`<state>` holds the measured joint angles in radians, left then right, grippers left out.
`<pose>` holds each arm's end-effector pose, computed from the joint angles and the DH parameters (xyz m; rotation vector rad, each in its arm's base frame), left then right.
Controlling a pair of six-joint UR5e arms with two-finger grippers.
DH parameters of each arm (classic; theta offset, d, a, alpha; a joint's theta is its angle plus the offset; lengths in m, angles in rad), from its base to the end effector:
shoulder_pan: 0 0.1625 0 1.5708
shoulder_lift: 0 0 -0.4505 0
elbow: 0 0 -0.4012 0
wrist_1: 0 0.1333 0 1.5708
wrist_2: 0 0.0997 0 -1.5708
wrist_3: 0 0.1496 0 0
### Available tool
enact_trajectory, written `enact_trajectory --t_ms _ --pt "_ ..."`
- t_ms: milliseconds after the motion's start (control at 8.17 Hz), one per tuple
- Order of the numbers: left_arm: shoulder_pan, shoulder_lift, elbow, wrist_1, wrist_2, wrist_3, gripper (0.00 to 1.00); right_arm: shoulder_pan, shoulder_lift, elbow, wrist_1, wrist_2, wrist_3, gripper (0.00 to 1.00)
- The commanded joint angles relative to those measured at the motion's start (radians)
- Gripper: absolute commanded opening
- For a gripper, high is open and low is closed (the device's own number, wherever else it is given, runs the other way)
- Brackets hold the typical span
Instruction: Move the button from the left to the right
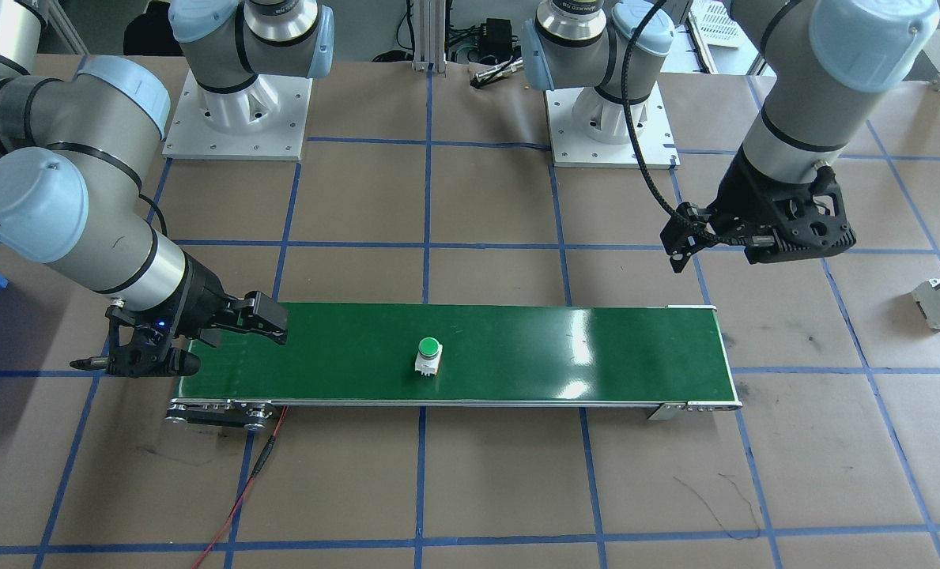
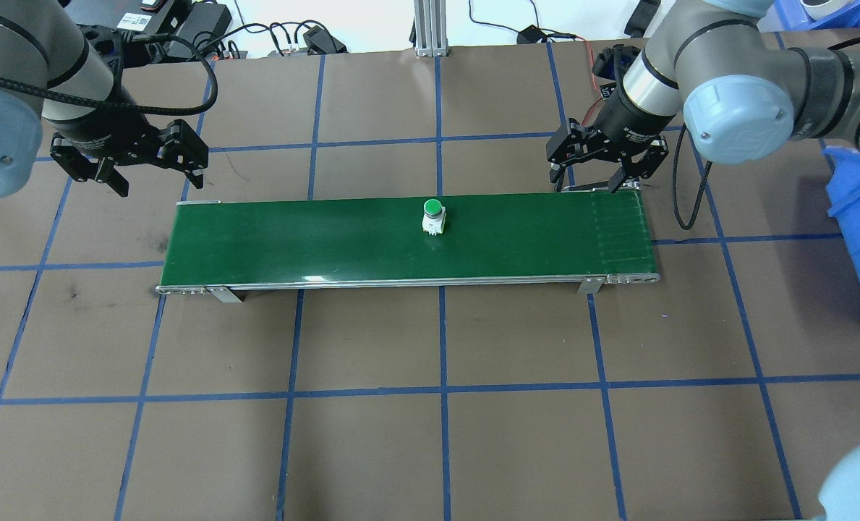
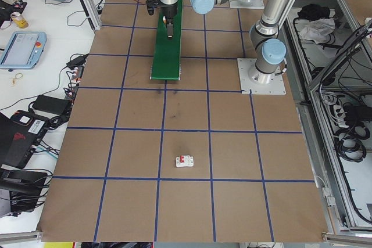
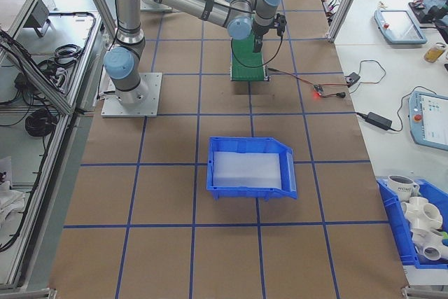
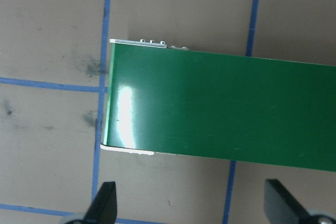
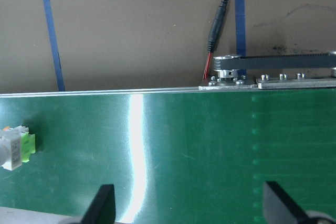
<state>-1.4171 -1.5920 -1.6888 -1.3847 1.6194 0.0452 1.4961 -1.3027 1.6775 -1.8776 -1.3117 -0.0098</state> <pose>-0.0459 -0.5267 0.4126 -0.1692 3.0833 -0.0646 0.1277 -0.5935 0.2990 0.1061 2.8769 0.0820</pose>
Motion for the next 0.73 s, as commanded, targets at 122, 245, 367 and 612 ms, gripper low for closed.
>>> enact_trajectory --t_ms 122,245,367,612 --pt "-0.04 0.102 -0.003 -0.1 -0.096 -0.01 1.0 0.009 -0.001 0.028 -0.014 0.003 0.152 0.98" --pt "-0.042 0.122 -0.008 -0.1 -0.092 -0.01 1.0 0.025 0.0 0.028 -0.024 -0.006 0.178 0.98" --pt "-0.04 0.121 -0.008 -0.1 -0.09 -0.005 1.0 0.041 0.0 0.028 -0.037 -0.009 0.186 0.98" --pt "-0.037 0.113 -0.009 -0.102 -0.09 0.002 1.0 0.107 0.008 0.028 -0.089 -0.018 0.249 0.98"
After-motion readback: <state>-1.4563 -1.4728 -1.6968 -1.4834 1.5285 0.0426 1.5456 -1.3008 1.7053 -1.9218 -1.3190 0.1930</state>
